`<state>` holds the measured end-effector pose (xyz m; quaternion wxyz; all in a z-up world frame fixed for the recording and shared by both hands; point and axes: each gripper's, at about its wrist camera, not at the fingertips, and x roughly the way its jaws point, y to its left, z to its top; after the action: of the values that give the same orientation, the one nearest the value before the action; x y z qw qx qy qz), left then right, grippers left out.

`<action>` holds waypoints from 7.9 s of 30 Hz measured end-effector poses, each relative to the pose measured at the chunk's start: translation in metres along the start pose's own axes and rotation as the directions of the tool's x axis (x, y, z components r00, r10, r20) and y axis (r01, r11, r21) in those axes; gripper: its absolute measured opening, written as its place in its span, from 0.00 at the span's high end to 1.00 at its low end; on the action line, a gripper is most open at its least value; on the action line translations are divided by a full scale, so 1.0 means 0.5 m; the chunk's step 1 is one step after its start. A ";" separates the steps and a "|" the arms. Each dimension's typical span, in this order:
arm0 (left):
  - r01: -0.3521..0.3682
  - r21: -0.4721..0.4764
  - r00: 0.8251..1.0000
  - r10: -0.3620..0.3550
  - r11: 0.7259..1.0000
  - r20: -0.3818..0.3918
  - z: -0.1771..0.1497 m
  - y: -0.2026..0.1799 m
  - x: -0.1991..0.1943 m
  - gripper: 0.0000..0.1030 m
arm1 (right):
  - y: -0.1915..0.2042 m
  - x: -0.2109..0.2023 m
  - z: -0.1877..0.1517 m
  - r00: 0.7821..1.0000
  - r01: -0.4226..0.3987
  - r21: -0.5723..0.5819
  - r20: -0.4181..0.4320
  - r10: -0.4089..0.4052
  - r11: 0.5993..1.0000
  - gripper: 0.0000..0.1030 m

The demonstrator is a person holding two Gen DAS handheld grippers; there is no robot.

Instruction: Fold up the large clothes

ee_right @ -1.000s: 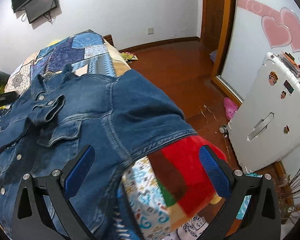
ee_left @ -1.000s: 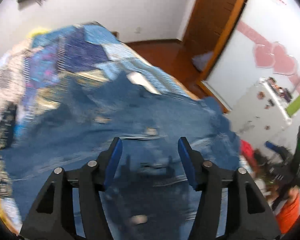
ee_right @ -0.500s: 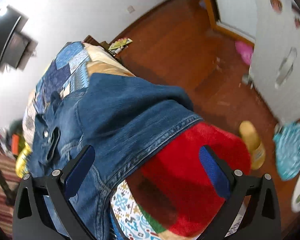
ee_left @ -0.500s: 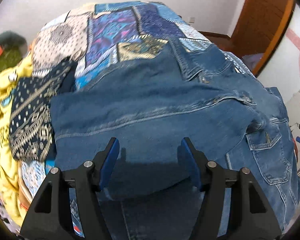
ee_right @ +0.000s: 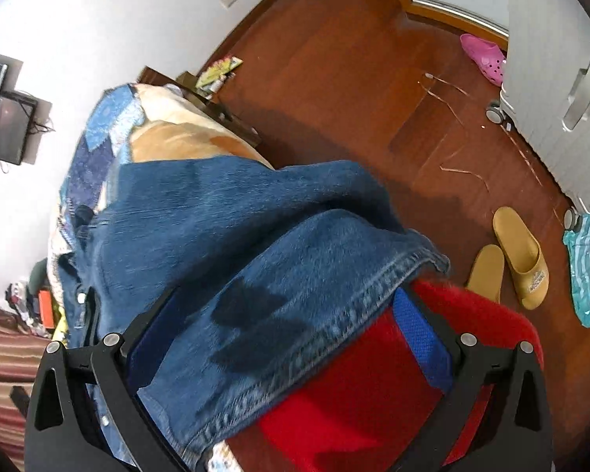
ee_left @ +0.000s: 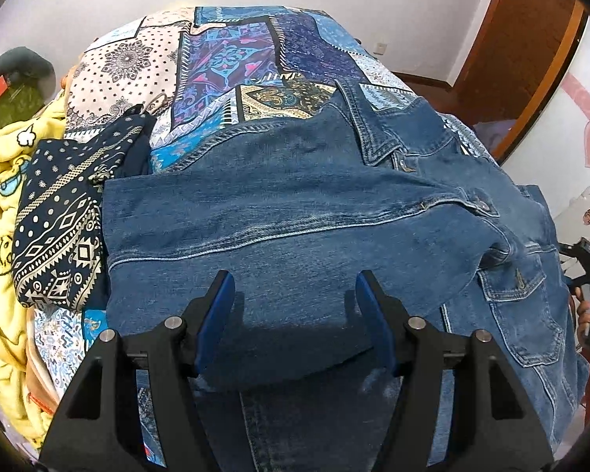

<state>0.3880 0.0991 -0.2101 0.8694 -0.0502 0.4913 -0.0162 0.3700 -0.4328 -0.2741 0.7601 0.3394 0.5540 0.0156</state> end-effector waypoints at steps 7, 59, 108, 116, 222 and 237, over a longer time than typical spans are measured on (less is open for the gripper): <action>0.001 0.002 1.000 -0.001 1.000 0.004 -0.004 -0.001 -0.002 0.39 | 0.005 0.005 0.011 0.993 0.120 -0.043 0.015 -0.119 0.992 0.30; 0.083 0.042 0.992 -0.087 0.996 0.092 -0.084 -0.003 -0.139 0.39 | 0.455 0.002 -0.344 0.991 0.030 -0.740 -0.068 -0.119 0.672 0.88; 0.173 0.318 0.955 -0.238 0.932 0.179 0.120 -0.318 -0.110 0.93 | 0.349 -0.167 -0.239 0.927 0.288 -0.665 0.375 -0.025 0.689 0.24; 0.132 0.239 0.990 -0.141 0.962 0.023 0.011 -0.187 -0.033 0.93 | 0.358 -0.077 -0.254 0.968 0.236 -0.655 0.222 -0.115 0.717 0.24; 0.005 -0.076 1.000 -0.005 0.997 -0.003 -0.198 0.185 -0.065 0.78 | 0.368 0.029 -0.012 0.755 0.655 -0.535 0.424 -0.500 0.534 0.14; -0.064 -0.077 0.997 0.060 0.995 -0.048 -0.238 0.171 -0.083 0.73 | 0.373 -0.050 -0.205 0.960 0.270 -0.708 0.145 -0.239 0.653 0.12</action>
<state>0.2629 0.1788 -0.2447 0.8555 -0.0685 0.5125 0.0288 0.3388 -0.2484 -0.1702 0.8368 -0.0673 0.5302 0.1187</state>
